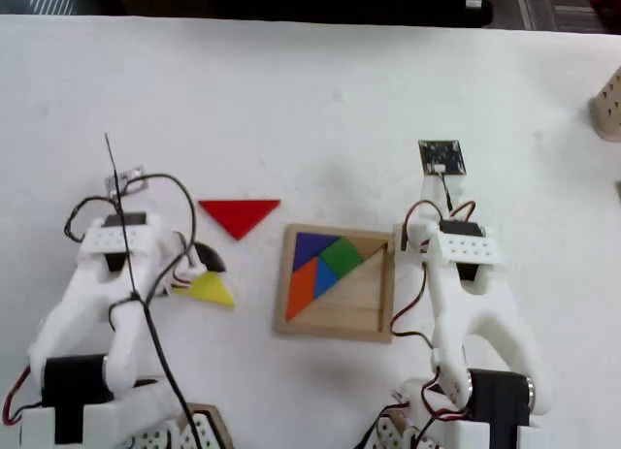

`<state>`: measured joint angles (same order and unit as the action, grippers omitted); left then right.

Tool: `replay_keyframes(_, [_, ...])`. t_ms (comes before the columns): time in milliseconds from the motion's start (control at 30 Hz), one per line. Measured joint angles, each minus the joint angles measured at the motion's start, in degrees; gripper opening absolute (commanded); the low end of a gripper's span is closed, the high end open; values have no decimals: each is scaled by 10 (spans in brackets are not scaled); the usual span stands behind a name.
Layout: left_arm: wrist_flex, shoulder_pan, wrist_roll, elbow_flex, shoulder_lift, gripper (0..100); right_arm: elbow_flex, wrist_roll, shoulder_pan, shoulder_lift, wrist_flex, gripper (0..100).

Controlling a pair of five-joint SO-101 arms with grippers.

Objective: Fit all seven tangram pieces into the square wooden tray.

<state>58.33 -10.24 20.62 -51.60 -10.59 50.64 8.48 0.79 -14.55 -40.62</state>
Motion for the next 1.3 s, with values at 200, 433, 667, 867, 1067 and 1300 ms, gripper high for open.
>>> replay_keyframes(200, [-12,0,-1,0,17,351,0,0,0,0,0,46])
replay_keyframes(433, [-4,15,-102,0,17,351,0,0,0,0,0,45])
replay_keyframes(667, [-11,15,-106,0,17,322,0,0,0,0,0,45])
replay_keyframes(867, [-21,15,-106,6,13,150,0,0,0,0,0,45])
replay_keyframes(1067, [-32,17,-148,25,5,172,0,0,0,0,0,45])
replay_keyframes(1300, [-33,16,-153,25,5,172,0,0,0,0,0,45])
